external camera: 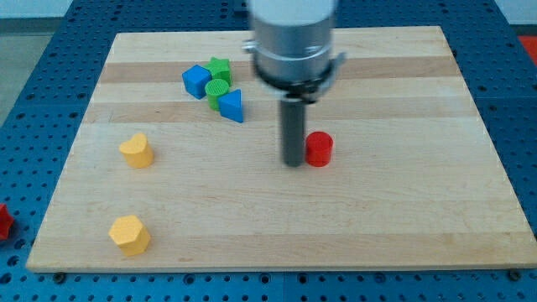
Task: Move the group of block to the center of the board
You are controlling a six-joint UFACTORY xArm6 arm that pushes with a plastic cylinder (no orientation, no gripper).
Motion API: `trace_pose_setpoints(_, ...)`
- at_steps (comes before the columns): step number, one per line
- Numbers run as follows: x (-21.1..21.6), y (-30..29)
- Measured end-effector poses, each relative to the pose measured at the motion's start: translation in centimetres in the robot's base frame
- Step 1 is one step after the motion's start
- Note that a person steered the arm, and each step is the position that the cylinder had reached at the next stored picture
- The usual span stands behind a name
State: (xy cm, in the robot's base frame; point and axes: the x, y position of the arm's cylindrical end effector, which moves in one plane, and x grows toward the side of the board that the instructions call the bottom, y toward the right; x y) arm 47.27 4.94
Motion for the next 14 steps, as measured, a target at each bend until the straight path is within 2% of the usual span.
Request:
trace_pose_setpoints(1,-0.5,9.3)
trace_pose_setpoints(2,-3.3,10.4)
trace_pose_setpoints(3,-3.0,9.2)
trace_pose_setpoints(5,-5.2,-16.1)
trace_pose_setpoints(6,-8.1,-18.4)
trace_pose_setpoints(7,-14.6,-20.0)
trace_pose_setpoints(8,-16.5,-23.5)
trace_pose_setpoints(9,-20.1,-22.4)
trace_pose_setpoints(10,-18.8,-20.5)
trace_pose_setpoints(11,-12.8,-15.8)
trace_pose_setpoints(13,-10.6,-16.9)
trace_pose_setpoints(14,-9.6,-13.1)
